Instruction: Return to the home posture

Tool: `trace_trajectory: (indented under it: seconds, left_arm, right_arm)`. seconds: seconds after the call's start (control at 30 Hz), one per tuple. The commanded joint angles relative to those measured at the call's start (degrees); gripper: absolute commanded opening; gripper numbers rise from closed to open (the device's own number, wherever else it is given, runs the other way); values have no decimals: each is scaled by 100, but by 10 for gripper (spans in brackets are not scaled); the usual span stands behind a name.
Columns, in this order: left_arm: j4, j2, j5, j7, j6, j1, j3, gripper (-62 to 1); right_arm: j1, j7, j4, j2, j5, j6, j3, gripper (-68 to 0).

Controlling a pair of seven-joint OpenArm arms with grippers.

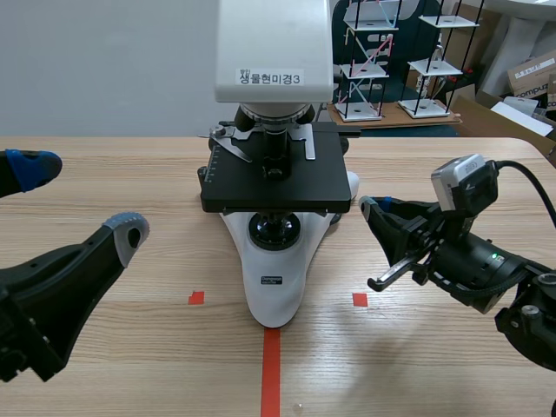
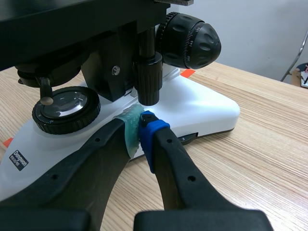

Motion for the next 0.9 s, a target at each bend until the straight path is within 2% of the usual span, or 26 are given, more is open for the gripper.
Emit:
trace_trajectory:
  seconds: [0.0,0.37,0.47,0.6,0.7,0.87]
  left_arm:
    - [24,61,-33,-120,33,26,-26,14]
    - [24,61,-33,-120,33,26,-26,14]
    - [24,61,-33,-120,33,26,-26,14]
    - [24,61,-33,-120,33,26,-26,14]
    - [24,61,-33,-120,33,26,-26,14]
    - [24,61,-33,-120,33,26,-26,14]
  right_arm:
    - [98,85,42,31,39,2,13,-669]
    - [98,-133,44,48,39,2,13,-655]
    - [76,-131,50,98,59,-2,13,-559]
    - [-188,-101,162,216,68,-22,122,-366]
    - [-529,-85,352,348,68,-24,293,-248]
    - [-1333,-74,951,741,118,-22,654,-102]
